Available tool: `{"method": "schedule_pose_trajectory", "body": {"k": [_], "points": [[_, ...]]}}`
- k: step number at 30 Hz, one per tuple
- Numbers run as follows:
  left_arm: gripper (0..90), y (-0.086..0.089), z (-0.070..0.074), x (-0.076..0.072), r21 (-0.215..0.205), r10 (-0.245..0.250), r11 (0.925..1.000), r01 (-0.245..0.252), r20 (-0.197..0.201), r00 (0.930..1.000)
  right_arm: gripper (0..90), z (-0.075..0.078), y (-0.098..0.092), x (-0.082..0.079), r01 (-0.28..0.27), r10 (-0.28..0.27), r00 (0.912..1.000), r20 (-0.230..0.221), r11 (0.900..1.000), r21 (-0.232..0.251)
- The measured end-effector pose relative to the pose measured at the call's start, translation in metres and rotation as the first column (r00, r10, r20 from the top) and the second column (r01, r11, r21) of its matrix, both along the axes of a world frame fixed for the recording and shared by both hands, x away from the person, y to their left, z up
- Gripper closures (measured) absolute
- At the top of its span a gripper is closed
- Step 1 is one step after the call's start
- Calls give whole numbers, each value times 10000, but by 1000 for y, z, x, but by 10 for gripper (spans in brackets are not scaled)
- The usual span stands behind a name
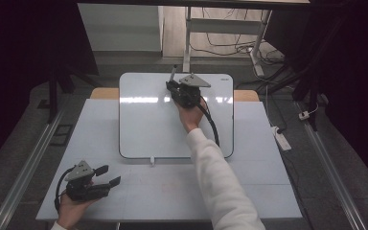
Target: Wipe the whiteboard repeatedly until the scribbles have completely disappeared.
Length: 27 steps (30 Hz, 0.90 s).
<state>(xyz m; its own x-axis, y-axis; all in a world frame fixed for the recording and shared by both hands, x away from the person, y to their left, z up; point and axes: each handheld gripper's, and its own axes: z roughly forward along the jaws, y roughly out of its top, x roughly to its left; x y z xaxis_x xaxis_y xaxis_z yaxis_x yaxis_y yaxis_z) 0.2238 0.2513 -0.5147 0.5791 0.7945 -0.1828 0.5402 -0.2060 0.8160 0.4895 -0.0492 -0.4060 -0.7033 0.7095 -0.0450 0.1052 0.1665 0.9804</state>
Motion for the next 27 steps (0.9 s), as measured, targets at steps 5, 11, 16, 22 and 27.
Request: {"method": "schedule_pose_trajectory", "body": {"k": [5,11,16,22,27], "points": [[314,-2,-1,1,97,-76,9999,76,-28,10000,775,-6,8,-5,-689,701,9974,178,9956,-632],[317,0,0,0,45,-25,10000,25,42,10000,775,3,-16,2,661,-662,9978,48,9975,264],[317,-2,-1,1,112,-76,9999,76,-2,10000,775,-9,1,-14,-438,463,9984,310,9960,-773],[318,-1,0,1,11,1,10000,-1,47,10000,775,-8,-4,-11,50,-48,9999,128,9998,-187],[318,0,0,0,46,-6,10000,6,31,10000,775,-10,-5,-15,247,-230,9992,312,9982,-551]]}}
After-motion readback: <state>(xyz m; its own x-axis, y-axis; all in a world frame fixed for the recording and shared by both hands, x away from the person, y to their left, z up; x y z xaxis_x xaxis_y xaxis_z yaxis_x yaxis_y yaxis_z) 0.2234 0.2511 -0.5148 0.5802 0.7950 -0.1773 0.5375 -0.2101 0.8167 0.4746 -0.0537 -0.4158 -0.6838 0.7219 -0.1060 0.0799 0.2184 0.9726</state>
